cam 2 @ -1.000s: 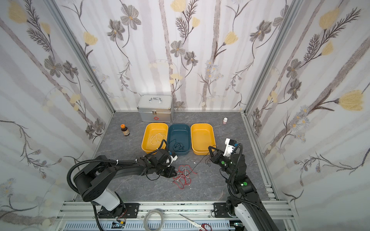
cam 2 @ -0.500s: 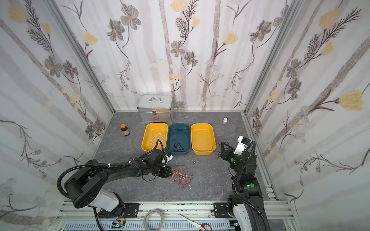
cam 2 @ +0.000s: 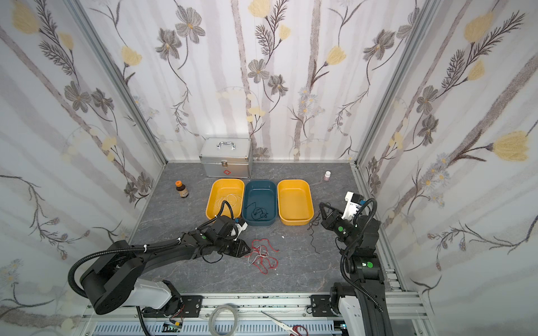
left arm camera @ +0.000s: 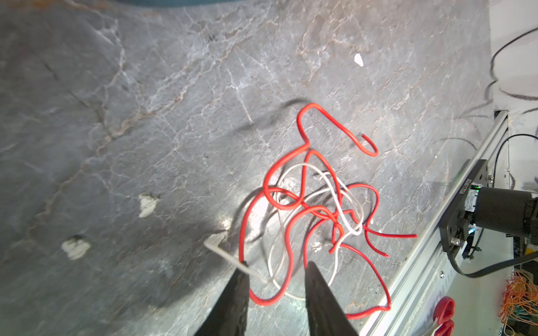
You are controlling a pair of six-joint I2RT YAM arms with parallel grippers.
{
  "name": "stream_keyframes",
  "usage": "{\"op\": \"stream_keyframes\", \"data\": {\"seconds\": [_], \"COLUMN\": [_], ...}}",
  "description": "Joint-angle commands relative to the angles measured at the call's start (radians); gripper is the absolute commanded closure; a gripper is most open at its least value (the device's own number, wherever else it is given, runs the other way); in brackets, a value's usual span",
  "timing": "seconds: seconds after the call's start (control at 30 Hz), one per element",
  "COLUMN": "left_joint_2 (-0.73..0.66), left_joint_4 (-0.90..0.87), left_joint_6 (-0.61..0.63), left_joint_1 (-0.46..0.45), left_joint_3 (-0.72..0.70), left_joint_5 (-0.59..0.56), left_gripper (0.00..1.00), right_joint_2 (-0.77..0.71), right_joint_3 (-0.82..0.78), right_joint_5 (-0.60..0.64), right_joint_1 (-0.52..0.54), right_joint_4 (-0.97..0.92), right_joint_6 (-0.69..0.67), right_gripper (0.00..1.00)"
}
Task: Untangle and sort cables by color
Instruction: Untie the cable, then place the cable in the container.
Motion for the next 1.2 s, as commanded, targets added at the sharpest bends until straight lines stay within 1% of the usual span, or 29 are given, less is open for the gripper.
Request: {"op": "stream_keyframes", "data": {"seconds": [0.0,0.1,0.23,0.3,0.37,0.5,0.57,0.77,0.97,1.17], "left_joint_2": [-0.032,-0.060,-0.107,-0.128,-0.168,-0.199,-0.209,-0.246,-0.262,-0.280], "left_joint_4": [-0.012,-0.034,-0.056,-0.062,-0.064,-0.070,-0.070,-0.059,-0.034,-0.008], "left_joint_6": [-0.003,0.005,0.011,0.010,0.005,-0.006,-0.013,-0.023,-0.035,-0.057], "left_joint_1": [0.001,0.001,0.005,0.008,0.015,0.026,0.033,0.042,0.047,0.051], "left_joint_3": [0.001,0.007,0.008,0.005,-0.003,-0.023,-0.032,-0.053,-0.072,-0.098], "left_joint_5": [-0.005,-0.013,-0.024,-0.033,-0.041,-0.068,-0.076,-0.081,-0.081,-0.090], "left_gripper": [0.54,0.45,0.38,0.37,0.36,0.35,0.35,0.36,0.36,0.36], "right_joint_2": [0.012,0.042,0.107,0.154,0.210,0.359,0.432,0.647,0.904,1.098], "right_joint_3": [0.047,0.099,0.150,0.169,0.233,0.366,0.428,0.568,0.726,0.829], "right_joint_5": [-0.091,-0.075,-0.056,-0.048,-0.035,-0.011,0.008,0.004,-0.012,0.043], "right_joint_1": [0.046,0.120,0.193,0.233,0.281,0.386,0.419,0.460,0.490,0.492], "right_joint_4": [0.089,0.093,0.143,0.188,0.224,0.243,0.249,0.309,0.335,0.297], "right_joint_6": [0.026,0.017,0.022,0.031,0.031,-0.020,-0.037,-0.057,-0.066,-0.088], "right_gripper": [0.93,0.92,0.92,0.91,0.90,0.89,0.90,0.90,0.91,0.91]}}
